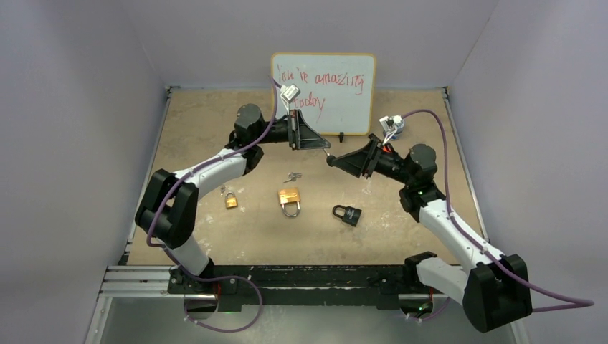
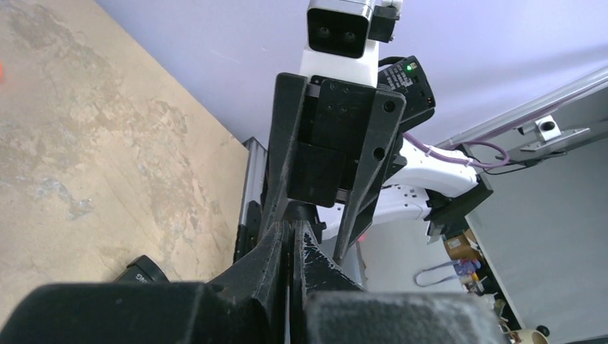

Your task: Unlock with the key

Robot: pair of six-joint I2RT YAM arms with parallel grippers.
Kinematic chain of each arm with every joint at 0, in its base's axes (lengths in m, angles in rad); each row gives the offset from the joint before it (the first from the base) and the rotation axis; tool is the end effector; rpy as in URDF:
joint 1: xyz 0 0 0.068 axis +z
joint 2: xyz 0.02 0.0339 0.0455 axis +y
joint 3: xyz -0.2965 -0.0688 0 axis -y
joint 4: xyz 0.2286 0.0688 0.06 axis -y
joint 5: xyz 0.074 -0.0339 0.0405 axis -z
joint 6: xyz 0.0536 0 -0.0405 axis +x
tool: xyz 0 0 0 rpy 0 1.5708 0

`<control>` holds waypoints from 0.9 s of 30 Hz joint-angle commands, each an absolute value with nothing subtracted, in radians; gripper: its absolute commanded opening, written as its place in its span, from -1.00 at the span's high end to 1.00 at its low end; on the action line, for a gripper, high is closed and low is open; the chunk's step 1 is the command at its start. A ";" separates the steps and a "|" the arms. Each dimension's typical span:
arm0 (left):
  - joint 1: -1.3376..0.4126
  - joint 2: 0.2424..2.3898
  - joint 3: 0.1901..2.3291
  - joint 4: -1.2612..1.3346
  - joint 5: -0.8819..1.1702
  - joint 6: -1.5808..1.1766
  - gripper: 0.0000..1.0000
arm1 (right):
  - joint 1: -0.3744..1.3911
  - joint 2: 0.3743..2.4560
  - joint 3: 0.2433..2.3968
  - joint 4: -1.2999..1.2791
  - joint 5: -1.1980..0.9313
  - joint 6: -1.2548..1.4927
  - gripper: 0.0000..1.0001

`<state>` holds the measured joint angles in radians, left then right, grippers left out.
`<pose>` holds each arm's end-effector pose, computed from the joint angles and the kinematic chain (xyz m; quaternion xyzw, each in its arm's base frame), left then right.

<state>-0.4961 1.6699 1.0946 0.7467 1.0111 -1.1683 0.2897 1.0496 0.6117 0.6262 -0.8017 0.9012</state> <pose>0.3079 -0.2183 0.3520 0.1639 0.6541 -0.7049 0.2200 0.1942 0.0981 0.3489 -0.1100 0.6502 0.6038 0.4478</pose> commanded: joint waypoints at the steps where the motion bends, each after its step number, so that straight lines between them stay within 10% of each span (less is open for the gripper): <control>1: -0.497 1.654 1.104 0.859 1.033 -1.236 1.00 | 0.291 1.049 0.605 0.739 -0.828 0.951 -0.03; 7: -0.499 1.656 1.079 0.913 0.992 -1.302 1.00 | 0.295 1.079 0.617 0.755 -0.840 0.975 -0.03; 19: -0.503 1.685 0.992 1.073 0.901 -1.480 1.00 | 0.316 1.131 0.639 0.792 -0.845 1.040 0.61; 27: -0.503 1.678 0.966 1.106 0.872 -1.494 1.00 | 0.326 1.163 0.646 0.855 -0.868 1.109 0.40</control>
<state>-0.4988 1.6878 0.9756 1.0214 0.9058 -1.4746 0.3145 1.1469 0.6113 0.7658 -0.8337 1.0637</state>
